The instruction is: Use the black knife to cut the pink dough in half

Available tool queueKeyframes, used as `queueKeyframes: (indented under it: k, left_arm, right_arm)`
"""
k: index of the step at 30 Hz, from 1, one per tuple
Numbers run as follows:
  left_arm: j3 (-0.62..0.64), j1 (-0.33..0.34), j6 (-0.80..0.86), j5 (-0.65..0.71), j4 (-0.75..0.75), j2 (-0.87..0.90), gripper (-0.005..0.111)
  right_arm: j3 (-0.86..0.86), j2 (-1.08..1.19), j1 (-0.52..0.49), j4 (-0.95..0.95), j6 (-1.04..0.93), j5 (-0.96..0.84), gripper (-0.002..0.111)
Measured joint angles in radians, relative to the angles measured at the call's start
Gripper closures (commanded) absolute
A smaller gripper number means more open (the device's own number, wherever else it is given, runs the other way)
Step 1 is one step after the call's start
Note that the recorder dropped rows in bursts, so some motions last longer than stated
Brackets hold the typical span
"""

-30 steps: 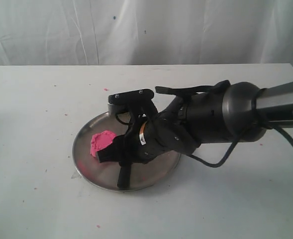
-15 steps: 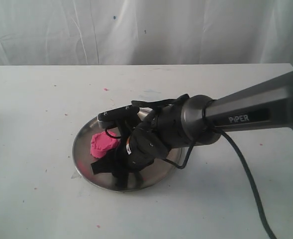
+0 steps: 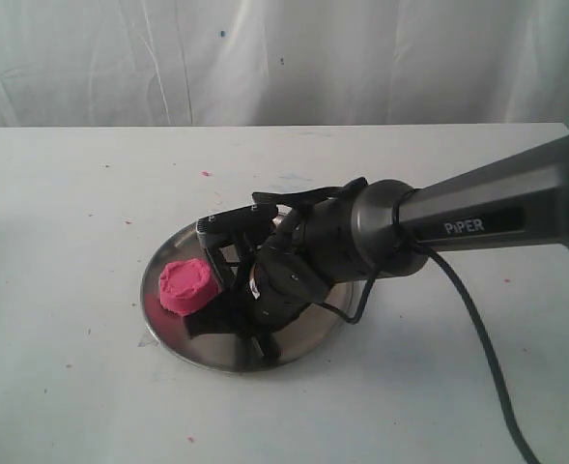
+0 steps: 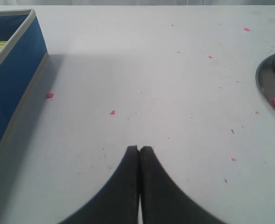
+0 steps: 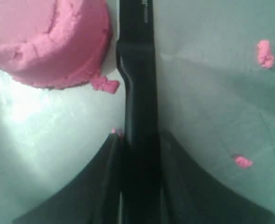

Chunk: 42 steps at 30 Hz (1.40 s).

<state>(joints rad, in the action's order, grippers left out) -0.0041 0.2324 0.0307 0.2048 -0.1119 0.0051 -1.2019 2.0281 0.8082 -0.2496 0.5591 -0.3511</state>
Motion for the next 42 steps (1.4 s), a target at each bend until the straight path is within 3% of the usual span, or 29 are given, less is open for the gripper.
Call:
queueKeyframes:
  k: [5, 13, 18, 24, 42]
  left_arm:
    - [0.000, 0.000, 0.000, 0.000, 0.000, 0.000, 0.107]
    - [0.000, 0.000, 0.000, 0.000, 0.000, 0.000, 0.107]
    - [0.000, 0.000, 0.000, 0.000, 0.000, 0.000, 0.107]
    - [0.000, 0.000, 0.000, 0.000, 0.000, 0.000, 0.107]
    - [0.000, 0.000, 0.000, 0.000, 0.000, 0.000, 0.107]
  right_arm:
    - [0.006, -0.042, -0.004, -0.098, 0.103, -0.062, 0.107]
    - [0.009, -0.230, -0.011, -0.352, 0.192, -0.329, 0.107]
    - [0.009, -0.370, 0.022, -0.359, -0.003, -0.438, 0.107]
    - [0.009, -0.493, 0.133, -0.329, -0.213, -0.532, 0.107]
    - [0.015, -0.541, 0.336, -0.327, -0.088, -0.653, 0.107]
